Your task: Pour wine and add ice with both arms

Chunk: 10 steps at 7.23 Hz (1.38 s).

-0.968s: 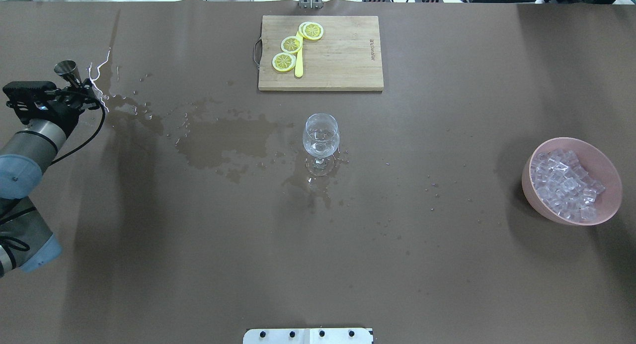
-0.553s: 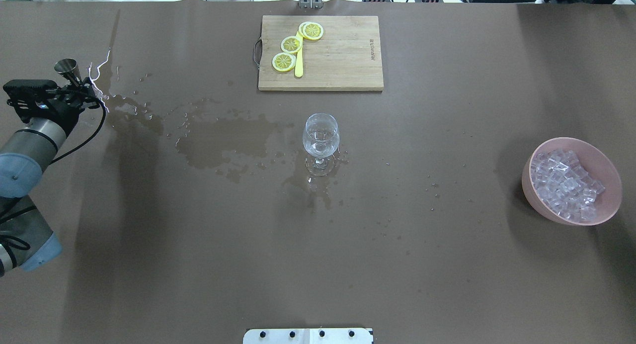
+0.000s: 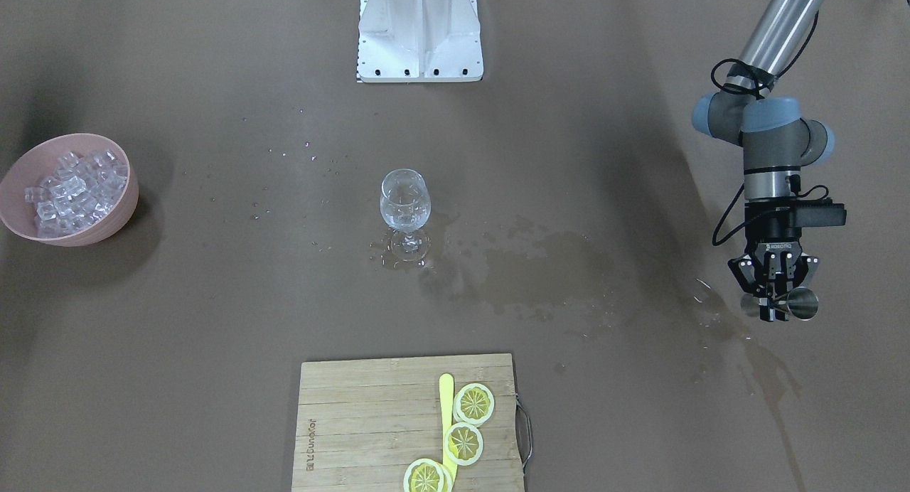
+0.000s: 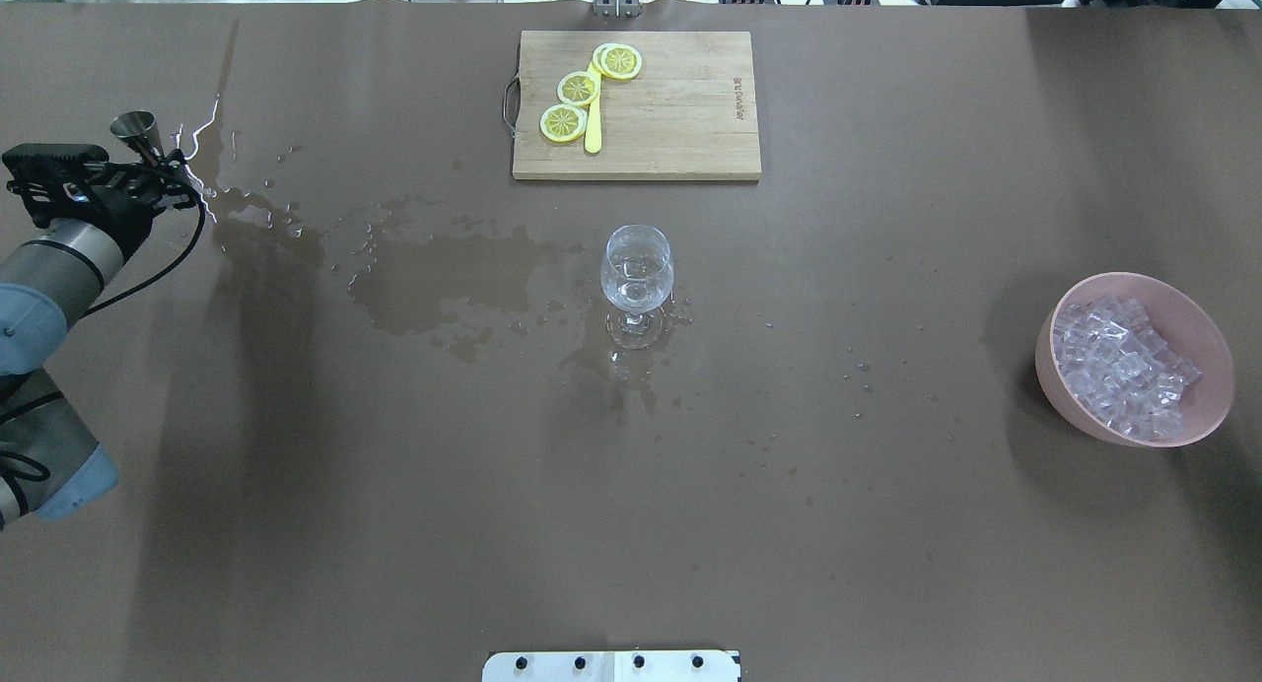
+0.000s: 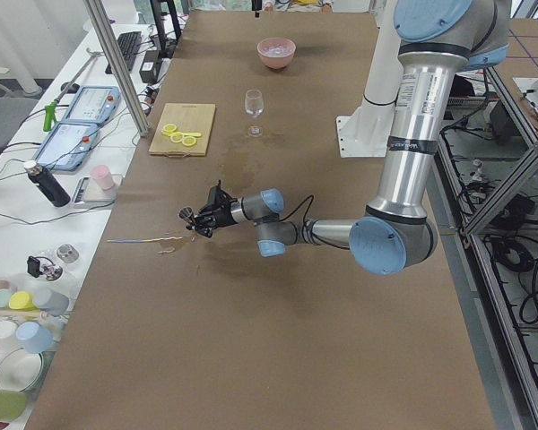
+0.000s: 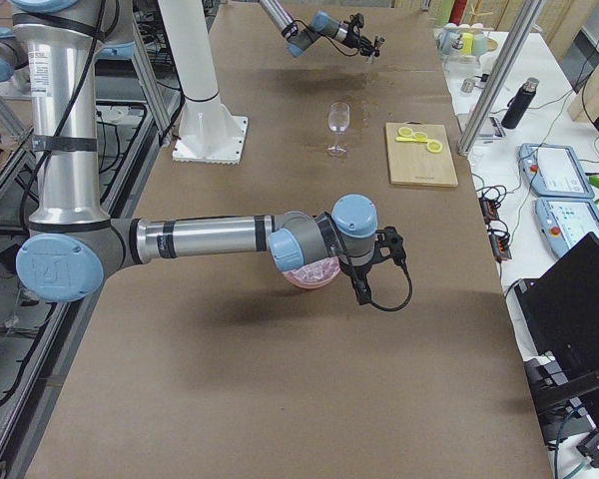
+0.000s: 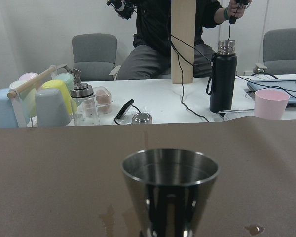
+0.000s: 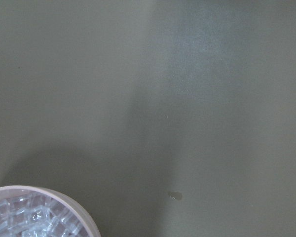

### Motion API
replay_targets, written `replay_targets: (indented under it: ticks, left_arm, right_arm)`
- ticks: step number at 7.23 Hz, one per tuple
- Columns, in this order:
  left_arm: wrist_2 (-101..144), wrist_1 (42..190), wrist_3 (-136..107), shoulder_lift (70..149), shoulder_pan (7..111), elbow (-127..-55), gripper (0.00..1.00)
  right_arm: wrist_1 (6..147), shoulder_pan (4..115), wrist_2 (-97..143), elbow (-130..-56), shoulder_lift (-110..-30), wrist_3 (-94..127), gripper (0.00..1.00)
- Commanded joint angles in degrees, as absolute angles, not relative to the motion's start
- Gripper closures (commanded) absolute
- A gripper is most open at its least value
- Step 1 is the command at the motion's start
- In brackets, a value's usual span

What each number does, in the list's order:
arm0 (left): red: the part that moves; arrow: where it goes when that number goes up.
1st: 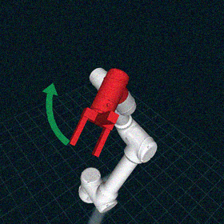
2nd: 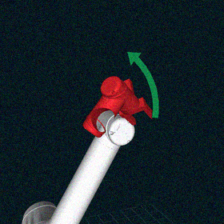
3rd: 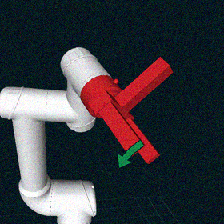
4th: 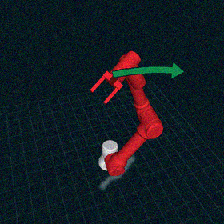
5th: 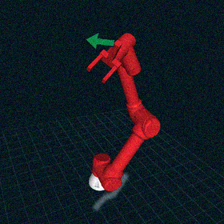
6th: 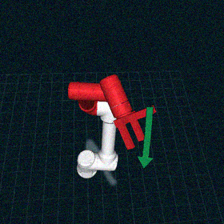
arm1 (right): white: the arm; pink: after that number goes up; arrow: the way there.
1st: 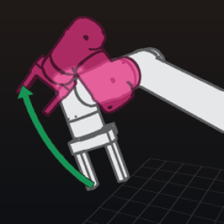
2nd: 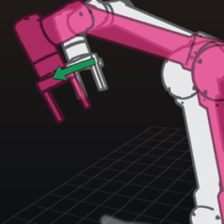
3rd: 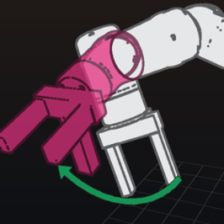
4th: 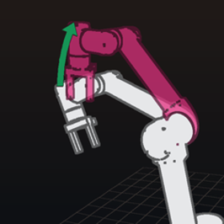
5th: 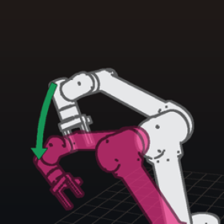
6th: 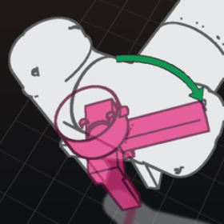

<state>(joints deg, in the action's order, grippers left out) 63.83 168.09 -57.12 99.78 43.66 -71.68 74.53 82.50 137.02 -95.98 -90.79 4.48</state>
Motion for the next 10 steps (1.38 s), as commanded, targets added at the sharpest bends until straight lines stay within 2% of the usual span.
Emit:
replay_targets:
  ticks: [1,3,5,6,7,10]
  left_arm:
    - [65.6,168.0,-57.1,100.3,44.6,-71.7,0.52]
    - [66.5,167.7,-57.1,100.5,44.6,-71.7,0.28]
    - [66.6,167.4,-57.1,100.5,44.9,-71.7,0.28]
    - [67.8,167.3,-57.0,101.1,45.8,-71.8,0.19]
    - [70.9,167.3,-57.0,101.1,47.8,-72.5,0.01]
    - [80.9,167.2,-55.6,100.4,54.4,-75.1,0.01]
  right_arm:
    - [74.5,82.4,136.9,-96.0,-90.8,4.5,0.00]
    - [74.6,82.4,136.9,-95.9,-90.7,4.5,0.00]
    - [74.6,82.4,136.9,-95.8,-90.7,4.5,0.00]
    - [74.6,82.4,136.9,-95.8,-90.7,4.5,0.00]
    - [74.6,82.4,136.9,-95.8,-90.7,4.5,0.00]
    - [74.5,82.4,136.9,-96.0,-90.5,4.6,0.00]
